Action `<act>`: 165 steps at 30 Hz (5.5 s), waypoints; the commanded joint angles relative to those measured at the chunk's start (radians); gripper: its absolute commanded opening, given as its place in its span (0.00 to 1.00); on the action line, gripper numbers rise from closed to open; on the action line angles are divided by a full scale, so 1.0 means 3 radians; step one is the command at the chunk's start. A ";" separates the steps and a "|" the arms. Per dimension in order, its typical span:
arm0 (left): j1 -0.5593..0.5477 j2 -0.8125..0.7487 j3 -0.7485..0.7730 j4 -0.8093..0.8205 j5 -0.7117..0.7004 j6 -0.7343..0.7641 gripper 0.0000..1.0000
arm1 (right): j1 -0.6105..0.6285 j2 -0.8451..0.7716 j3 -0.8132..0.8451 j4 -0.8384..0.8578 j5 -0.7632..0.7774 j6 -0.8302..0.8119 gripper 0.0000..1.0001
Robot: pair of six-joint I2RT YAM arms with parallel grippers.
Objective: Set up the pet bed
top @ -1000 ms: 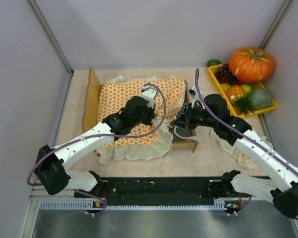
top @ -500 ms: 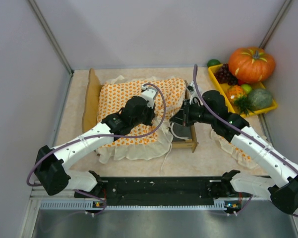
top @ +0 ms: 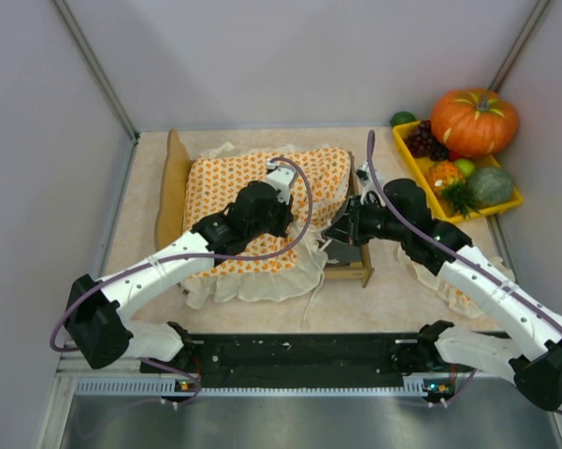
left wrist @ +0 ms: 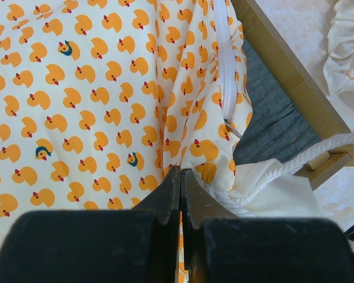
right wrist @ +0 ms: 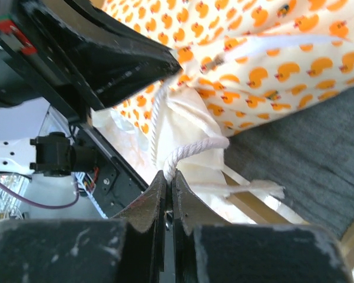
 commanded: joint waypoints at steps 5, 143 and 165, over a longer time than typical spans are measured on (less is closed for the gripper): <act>0.0021 -0.0136 -0.0026 0.0140 0.0005 -0.0018 0.00 | 0.0041 -0.0404 -0.0005 -0.0324 0.0646 -0.0136 0.00; 0.0292 0.0452 0.0255 -0.0151 0.0260 -0.0110 0.00 | 0.0685 0.1457 -0.1590 0.1542 0.1940 -0.0193 0.22; 0.0287 0.0534 0.0367 -0.0028 0.1129 -0.0125 0.10 | 0.1069 -0.0643 -0.2132 -0.0896 0.1853 0.1439 0.00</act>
